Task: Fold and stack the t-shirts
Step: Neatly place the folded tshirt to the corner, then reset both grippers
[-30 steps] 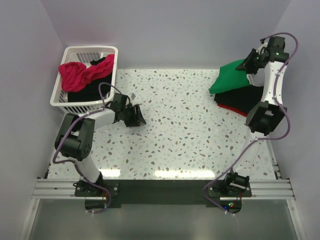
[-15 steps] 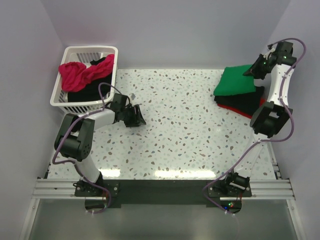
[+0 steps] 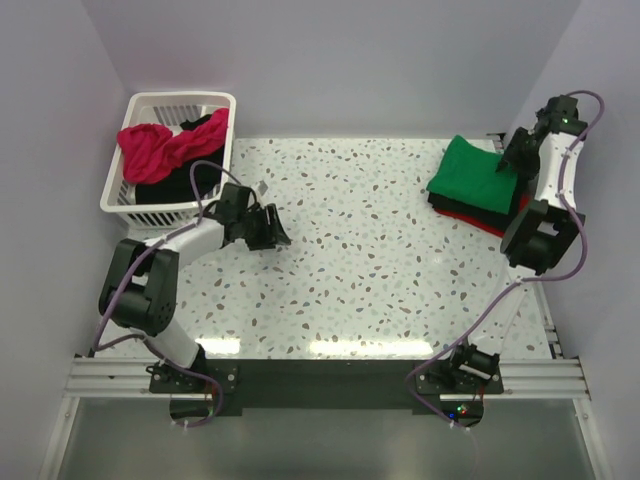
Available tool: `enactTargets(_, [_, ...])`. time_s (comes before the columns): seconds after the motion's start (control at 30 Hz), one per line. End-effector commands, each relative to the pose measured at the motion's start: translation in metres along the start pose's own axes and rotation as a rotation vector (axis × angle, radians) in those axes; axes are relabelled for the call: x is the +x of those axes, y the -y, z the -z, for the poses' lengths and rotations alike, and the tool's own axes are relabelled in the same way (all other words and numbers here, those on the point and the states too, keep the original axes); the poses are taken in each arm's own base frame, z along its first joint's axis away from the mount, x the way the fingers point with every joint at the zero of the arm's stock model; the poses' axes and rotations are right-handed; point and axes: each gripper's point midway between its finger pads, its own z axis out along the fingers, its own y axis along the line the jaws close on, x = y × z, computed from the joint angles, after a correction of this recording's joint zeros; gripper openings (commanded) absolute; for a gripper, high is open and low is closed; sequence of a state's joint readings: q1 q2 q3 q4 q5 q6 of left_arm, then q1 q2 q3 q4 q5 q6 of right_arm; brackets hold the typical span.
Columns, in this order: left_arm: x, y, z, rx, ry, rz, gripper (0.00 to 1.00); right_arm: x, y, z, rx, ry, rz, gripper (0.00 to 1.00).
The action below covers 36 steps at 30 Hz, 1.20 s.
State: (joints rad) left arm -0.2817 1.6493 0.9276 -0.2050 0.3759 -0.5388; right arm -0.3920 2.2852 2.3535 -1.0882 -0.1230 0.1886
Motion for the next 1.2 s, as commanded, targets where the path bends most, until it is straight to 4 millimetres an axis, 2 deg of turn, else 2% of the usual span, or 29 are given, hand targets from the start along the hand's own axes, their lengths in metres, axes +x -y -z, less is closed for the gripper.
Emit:
enactTargets(0.0, [-0.024,0.022,0.02,0.03,0.083,-0.03,0.57,-0.007,0.039,0.012,0.203,0.037,0.013,0.59])
enactTargets(0.03, [-0.028,0.027,0.025,0.037,0.098,-0.036,0.57,-0.007,0.043,0.015,0.234,0.045,0.012,0.83])
enactTargets(0.07, [-0.028,0.03,0.028,0.04,0.105,-0.04,0.57,-0.012,0.046,0.026,0.255,0.075,0.014,0.95])
enactTargets(0.1, [-0.029,0.033,0.03,0.038,0.112,-0.042,0.57,-0.011,0.052,0.025,0.291,0.085,0.017,0.99])
enactTargets(0.13, [-0.032,0.038,0.036,0.046,0.13,-0.05,0.57,-0.011,0.055,0.029,0.303,0.096,0.023,0.99])
enactTargets(0.17, [-0.033,0.041,0.039,0.049,0.14,-0.051,0.57,-0.016,0.053,0.043,0.306,0.132,0.029,0.99])
enactTargets(0.2, [-0.033,0.044,0.042,0.045,0.149,-0.058,0.57,-0.013,0.056,0.042,0.321,0.134,0.034,0.99])
enactTargets(0.27, [-0.036,0.05,0.051,0.055,0.176,-0.067,0.57,-0.012,0.055,0.053,0.329,0.157,0.048,0.99])
enactTargets(0.3, [-0.036,0.053,0.053,0.054,0.185,-0.069,0.57,-0.01,0.051,0.064,0.32,0.178,0.052,0.99])
enactTargets(0.37, [-0.039,0.057,0.062,0.059,0.214,-0.073,0.57,-0.006,0.044,0.074,0.294,0.2,0.054,0.99])
enactTargets(0.4, [-0.039,0.058,0.065,0.055,0.226,-0.076,0.57,-0.003,0.039,0.088,0.274,0.238,0.053,0.99])
enactTargets(0.5, [-0.041,0.061,0.075,0.053,0.266,-0.072,0.57,0.013,0.022,0.094,0.199,0.258,0.057,0.99])
enactTargets(0.53, [-0.041,0.062,0.08,0.055,0.281,-0.073,0.57,0.017,0.004,0.109,0.117,0.286,0.054,0.99])
enactTargets(0.57, [-0.041,0.062,0.083,0.056,0.289,-0.067,0.57,0.033,-0.002,0.103,0.082,0.254,0.048,0.99])
enactTargets(0.6, [-0.043,0.064,0.088,0.057,0.311,-0.068,0.57,0.038,-0.01,0.104,0.041,0.26,0.045,0.99])
enactTargets(0.63, [-0.041,0.062,0.089,0.052,0.317,-0.064,0.57,0.044,-0.029,0.121,-0.02,0.291,0.05,0.99])
enactTargets(0.67, [-0.041,0.062,0.092,0.048,0.329,-0.058,0.57,0.063,-0.041,0.11,-0.073,0.261,0.064,0.99])
enactTargets(0.7, [-0.041,0.062,0.094,0.045,0.338,-0.056,0.57,0.074,-0.053,0.113,-0.111,0.261,0.085,0.99])
enactTargets(0.73, [-0.04,0.061,0.099,0.045,0.351,-0.054,0.57,0.091,-0.079,0.114,-0.165,0.247,0.136,0.99])
enactTargets(0.8, [-0.04,0.061,0.104,0.041,0.371,-0.051,0.57,0.126,-0.103,0.117,-0.231,0.206,0.202,0.99])
enactTargets(0.83, [-0.039,0.061,0.109,0.043,0.386,-0.052,0.58,0.148,-0.126,0.118,-0.28,0.175,0.258,0.99])
enactTargets(0.87, [-0.038,0.06,0.111,0.04,0.392,-0.05,0.58,0.169,-0.131,0.116,-0.304,0.149,0.277,0.99])
enactTargets(0.93, [-0.037,0.057,0.118,0.024,0.413,-0.043,0.58,0.208,-0.16,0.119,-0.396,0.098,0.336,0.99])
enactTargets(1.0, [-0.037,0.052,0.123,0.0,0.437,-0.03,0.58,0.24,-0.168,0.115,-0.441,0.055,0.371,0.99])
enactTargets(1.03, [-0.034,0.05,0.127,0.0,0.449,-0.028,0.58,0.259,-0.178,0.118,-0.47,0.034,0.414,0.99])
enactTargets(1.07, [-0.034,0.05,0.13,-0.002,0.46,-0.025,0.57,0.276,-0.177,0.113,-0.47,0.004,0.438,0.99])
enactTargets(1.17, [-0.032,0.046,0.141,-0.009,0.502,-0.009,0.57,0.31,-0.187,0.116,-0.514,-0.025,0.514,0.99])
